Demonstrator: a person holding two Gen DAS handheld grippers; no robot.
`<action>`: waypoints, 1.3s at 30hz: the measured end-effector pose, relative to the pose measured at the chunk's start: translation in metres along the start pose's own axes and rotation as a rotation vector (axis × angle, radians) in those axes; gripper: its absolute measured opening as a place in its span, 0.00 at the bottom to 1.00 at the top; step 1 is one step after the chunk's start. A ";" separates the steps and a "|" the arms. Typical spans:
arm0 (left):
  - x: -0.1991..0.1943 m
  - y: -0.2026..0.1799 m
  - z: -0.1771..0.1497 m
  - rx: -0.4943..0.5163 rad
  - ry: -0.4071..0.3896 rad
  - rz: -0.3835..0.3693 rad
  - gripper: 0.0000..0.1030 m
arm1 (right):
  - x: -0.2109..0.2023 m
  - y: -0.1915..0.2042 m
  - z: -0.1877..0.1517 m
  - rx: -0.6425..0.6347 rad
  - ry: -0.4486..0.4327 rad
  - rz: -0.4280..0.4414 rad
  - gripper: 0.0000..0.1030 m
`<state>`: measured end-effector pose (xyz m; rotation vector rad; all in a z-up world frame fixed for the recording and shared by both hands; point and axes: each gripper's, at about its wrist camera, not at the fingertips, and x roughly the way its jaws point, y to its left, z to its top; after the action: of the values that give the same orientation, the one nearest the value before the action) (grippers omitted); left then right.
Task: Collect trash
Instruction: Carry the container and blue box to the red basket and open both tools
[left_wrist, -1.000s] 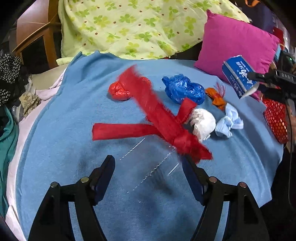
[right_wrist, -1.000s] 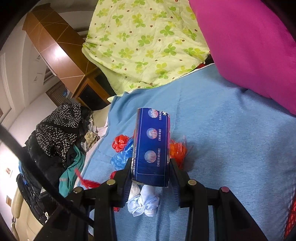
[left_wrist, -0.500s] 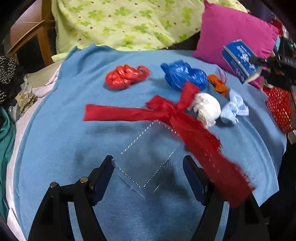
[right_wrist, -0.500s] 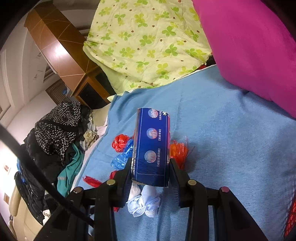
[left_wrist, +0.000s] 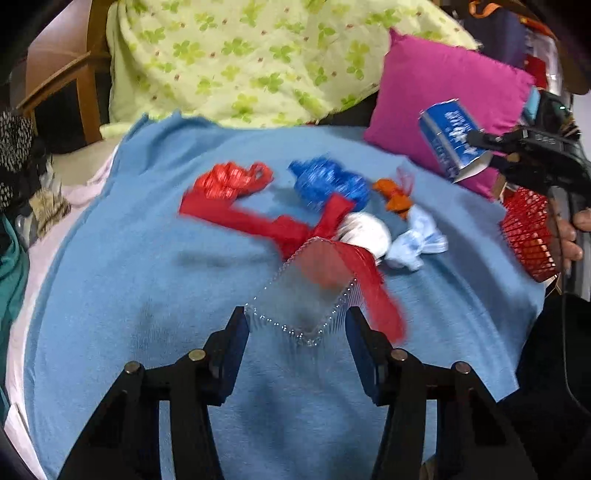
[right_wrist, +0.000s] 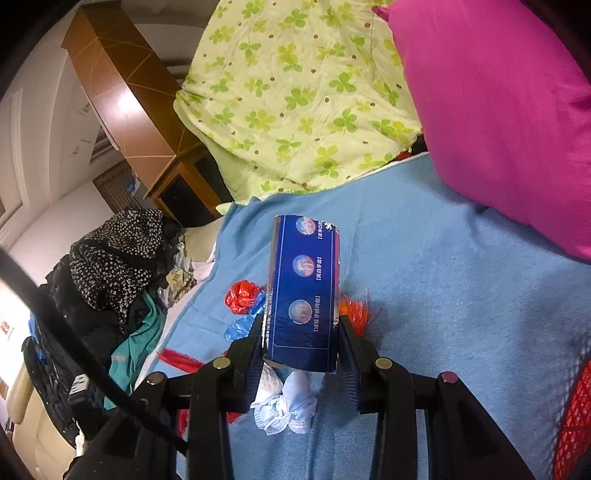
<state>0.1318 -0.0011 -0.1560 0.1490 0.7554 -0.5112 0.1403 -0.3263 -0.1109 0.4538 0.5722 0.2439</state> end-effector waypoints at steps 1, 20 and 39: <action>-0.004 -0.003 0.000 -0.011 -0.012 -0.009 0.54 | -0.004 0.001 -0.001 -0.001 -0.010 0.000 0.38; -0.059 -0.126 0.052 0.017 -0.165 -0.110 0.54 | -0.166 -0.003 -0.041 0.018 -0.219 -0.003 0.39; -0.027 -0.363 0.153 0.281 -0.155 -0.294 0.58 | -0.339 -0.133 -0.073 0.202 -0.383 -0.300 0.40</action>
<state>0.0305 -0.3534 -0.0080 0.2584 0.5531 -0.8986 -0.1645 -0.5341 -0.0713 0.5857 0.2824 -0.1877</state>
